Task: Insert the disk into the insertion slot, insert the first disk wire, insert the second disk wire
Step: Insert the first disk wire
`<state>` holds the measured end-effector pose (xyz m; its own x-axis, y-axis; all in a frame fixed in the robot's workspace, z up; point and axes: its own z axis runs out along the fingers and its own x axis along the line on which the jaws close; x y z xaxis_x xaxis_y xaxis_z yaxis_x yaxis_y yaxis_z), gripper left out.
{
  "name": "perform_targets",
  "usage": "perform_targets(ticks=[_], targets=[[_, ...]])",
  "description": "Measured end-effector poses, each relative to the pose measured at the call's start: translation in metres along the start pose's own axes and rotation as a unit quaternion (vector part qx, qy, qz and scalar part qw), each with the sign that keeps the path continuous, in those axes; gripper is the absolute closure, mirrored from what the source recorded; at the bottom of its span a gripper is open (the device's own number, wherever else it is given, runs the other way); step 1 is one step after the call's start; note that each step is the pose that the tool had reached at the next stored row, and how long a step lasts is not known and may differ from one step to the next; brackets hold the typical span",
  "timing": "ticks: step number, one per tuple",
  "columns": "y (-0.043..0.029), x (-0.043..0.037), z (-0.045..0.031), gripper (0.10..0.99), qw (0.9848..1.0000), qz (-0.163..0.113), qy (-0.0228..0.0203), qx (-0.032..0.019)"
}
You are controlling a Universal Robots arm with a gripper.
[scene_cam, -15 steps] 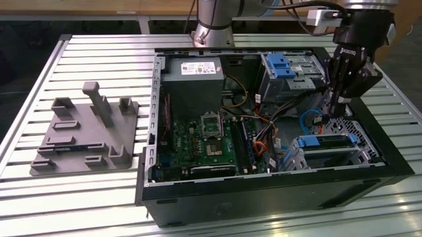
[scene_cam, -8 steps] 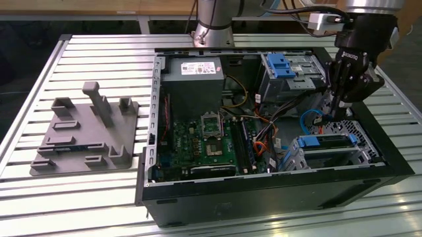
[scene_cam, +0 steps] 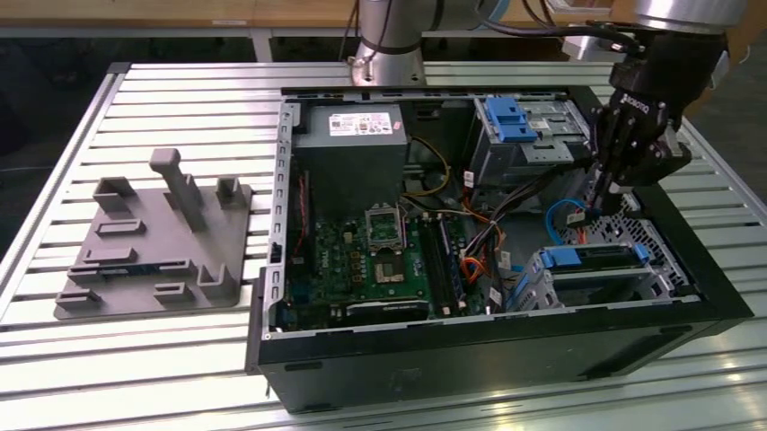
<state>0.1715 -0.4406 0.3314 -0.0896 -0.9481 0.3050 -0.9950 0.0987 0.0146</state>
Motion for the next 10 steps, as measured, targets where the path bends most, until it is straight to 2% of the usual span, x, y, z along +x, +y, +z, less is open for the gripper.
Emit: perform_targets(ticks=[7,10], targets=[[-0.0008,0.0114,-0.0015,0.925,0.9998,-0.001,-0.0199,-0.0017],[-0.0013,0.017,-0.0022,0.925,0.9997,-0.001,-0.0256,-0.0022]])
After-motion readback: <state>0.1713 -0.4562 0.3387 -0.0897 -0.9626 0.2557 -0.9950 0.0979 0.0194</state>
